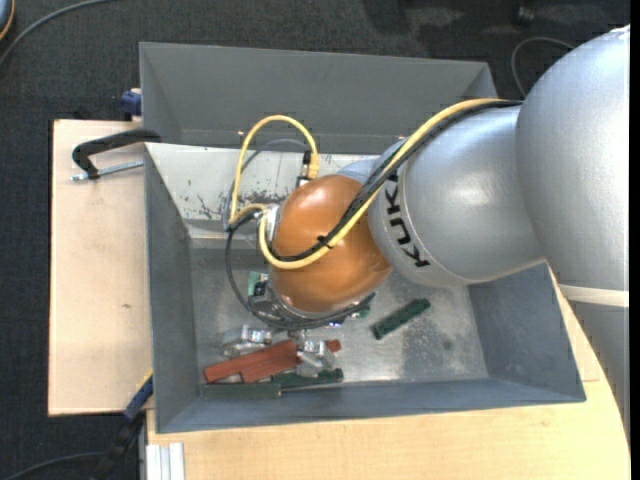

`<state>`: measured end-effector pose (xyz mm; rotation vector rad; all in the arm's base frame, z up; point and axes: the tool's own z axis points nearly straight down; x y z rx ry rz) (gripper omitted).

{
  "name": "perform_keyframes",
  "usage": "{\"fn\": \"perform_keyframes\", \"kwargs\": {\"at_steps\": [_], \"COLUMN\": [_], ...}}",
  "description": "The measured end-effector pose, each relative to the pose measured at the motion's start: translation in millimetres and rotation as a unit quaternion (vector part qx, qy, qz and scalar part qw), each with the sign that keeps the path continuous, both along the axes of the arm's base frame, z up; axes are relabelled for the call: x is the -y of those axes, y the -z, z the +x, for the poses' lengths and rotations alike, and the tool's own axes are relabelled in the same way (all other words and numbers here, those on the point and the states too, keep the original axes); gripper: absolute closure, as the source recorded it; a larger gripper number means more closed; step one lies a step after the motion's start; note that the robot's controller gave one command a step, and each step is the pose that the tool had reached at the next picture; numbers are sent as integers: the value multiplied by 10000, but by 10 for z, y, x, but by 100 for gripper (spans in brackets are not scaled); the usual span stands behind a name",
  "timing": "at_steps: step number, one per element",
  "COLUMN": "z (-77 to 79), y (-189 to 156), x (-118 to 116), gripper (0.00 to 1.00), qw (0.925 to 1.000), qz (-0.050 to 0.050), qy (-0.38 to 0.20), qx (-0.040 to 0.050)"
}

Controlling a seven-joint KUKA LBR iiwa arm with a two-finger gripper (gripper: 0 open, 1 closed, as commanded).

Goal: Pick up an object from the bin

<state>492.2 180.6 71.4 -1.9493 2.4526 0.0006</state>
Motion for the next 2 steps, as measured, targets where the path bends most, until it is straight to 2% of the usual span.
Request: {"fn": "perform_keyframes", "kwargs": {"at_steps": [1,2], "z": [37,53], "y": [-35,-233], "x": [-10,-30], "gripper": [100,100], "qw": [10000,10000], "qz": [22,-1], "qy": [16,29], "qx": [50,3]}}
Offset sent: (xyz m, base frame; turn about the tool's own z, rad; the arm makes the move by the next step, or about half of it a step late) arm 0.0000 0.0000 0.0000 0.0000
